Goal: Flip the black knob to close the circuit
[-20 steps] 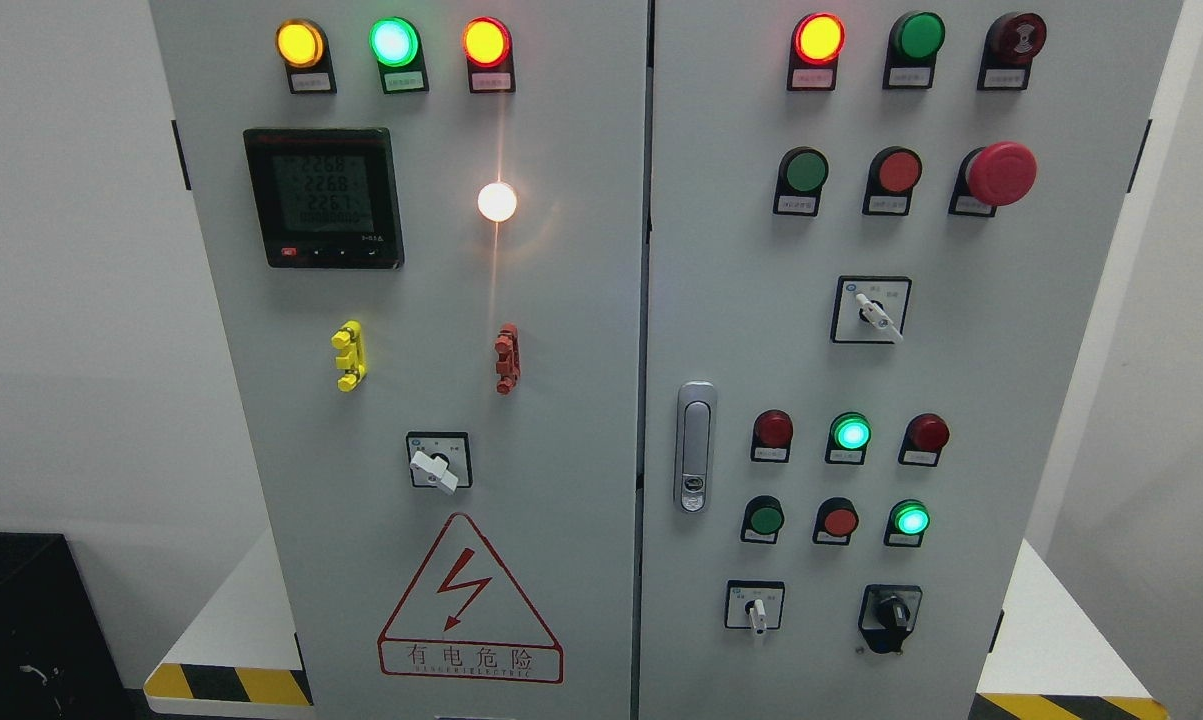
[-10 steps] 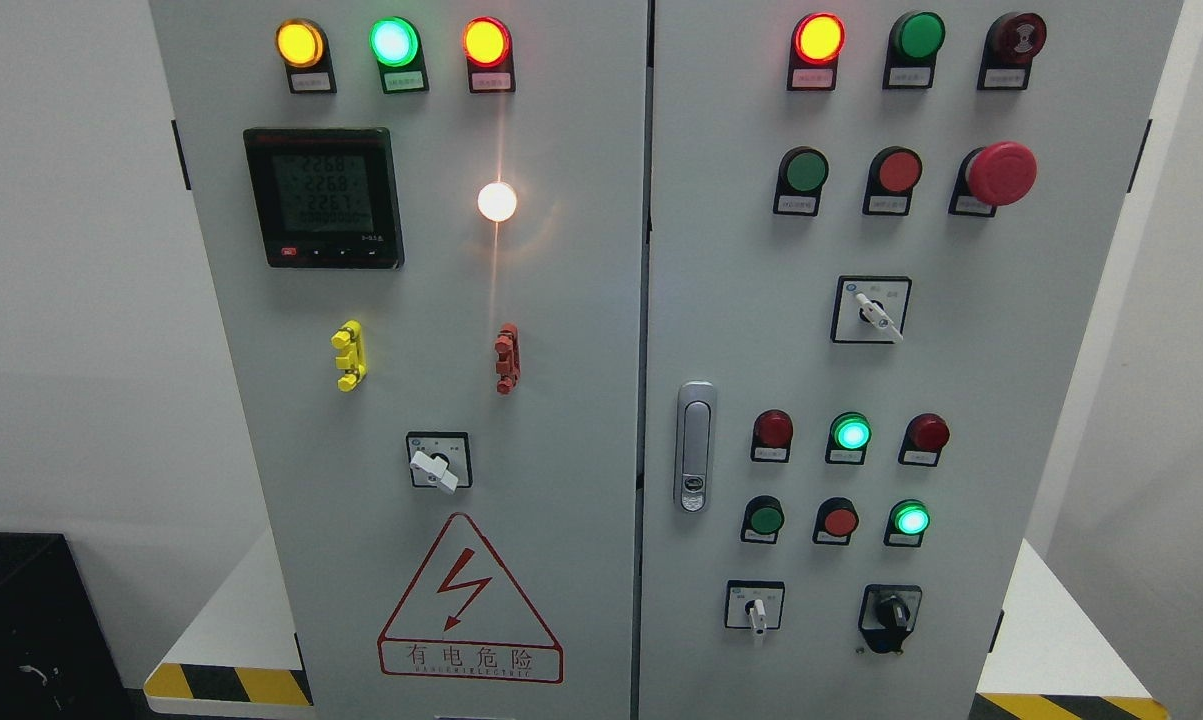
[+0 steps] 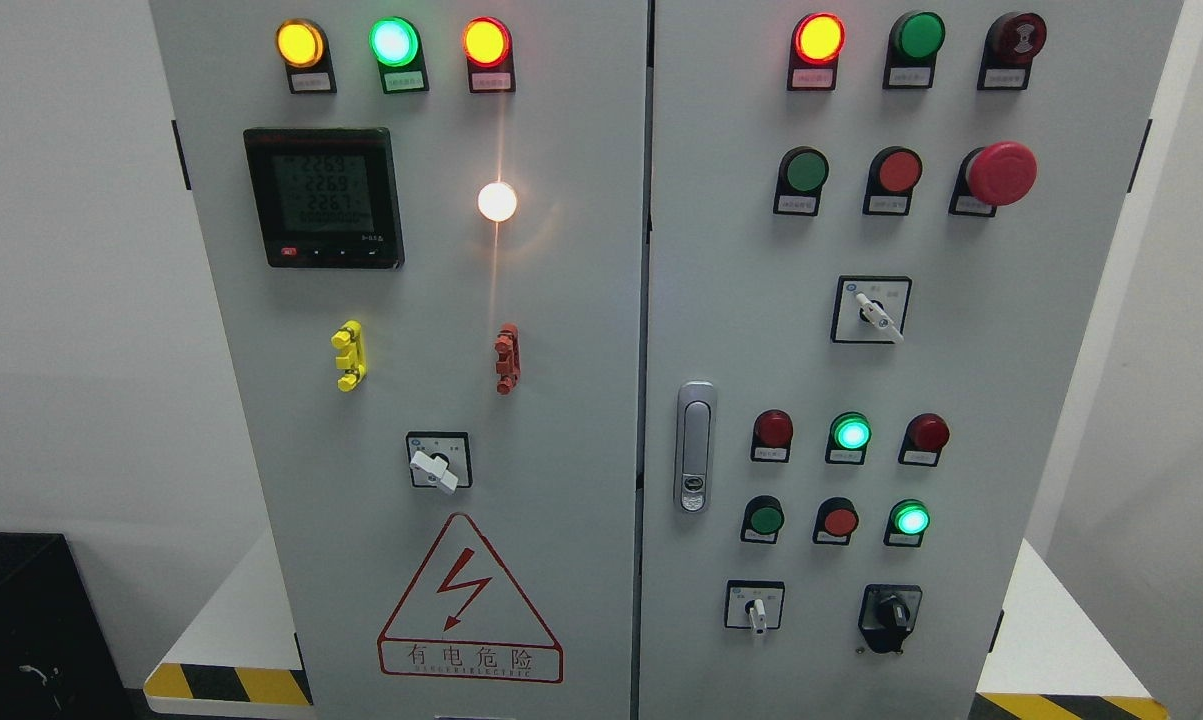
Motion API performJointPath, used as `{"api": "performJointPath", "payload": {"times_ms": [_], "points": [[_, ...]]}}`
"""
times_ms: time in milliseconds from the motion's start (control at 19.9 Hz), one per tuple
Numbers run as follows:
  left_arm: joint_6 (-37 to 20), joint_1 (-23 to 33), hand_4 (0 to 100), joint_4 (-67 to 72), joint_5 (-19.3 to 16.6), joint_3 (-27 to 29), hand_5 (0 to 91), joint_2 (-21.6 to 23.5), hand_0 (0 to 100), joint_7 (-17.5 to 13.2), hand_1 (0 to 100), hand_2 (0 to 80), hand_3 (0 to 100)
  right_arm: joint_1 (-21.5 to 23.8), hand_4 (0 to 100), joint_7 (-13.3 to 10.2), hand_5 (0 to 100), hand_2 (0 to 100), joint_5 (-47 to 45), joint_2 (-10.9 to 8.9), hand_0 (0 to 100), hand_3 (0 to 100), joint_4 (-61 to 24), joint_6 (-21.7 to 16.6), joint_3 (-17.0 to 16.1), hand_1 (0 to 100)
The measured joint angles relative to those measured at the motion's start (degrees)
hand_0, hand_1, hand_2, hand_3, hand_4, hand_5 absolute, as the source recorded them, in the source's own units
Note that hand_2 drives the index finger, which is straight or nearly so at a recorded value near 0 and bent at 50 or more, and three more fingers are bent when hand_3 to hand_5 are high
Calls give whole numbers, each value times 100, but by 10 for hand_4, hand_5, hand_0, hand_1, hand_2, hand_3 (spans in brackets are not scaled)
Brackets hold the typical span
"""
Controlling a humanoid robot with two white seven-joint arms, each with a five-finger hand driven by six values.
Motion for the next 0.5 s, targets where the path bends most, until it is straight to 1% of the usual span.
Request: {"api": "performJointPath", "payload": {"times_ms": [251,502], "points": [[0,0,0,0,0,0,0,0,120,0,556,0,0,-207,933,67,987,917,-2,-148,0,1000,-91,62,-6,0],[0,0,0,0,0,0,0,2,120,0,556,0,0,-317,934,145,987,917,65,-177,0,1000,-155,74,-7,0]]}}
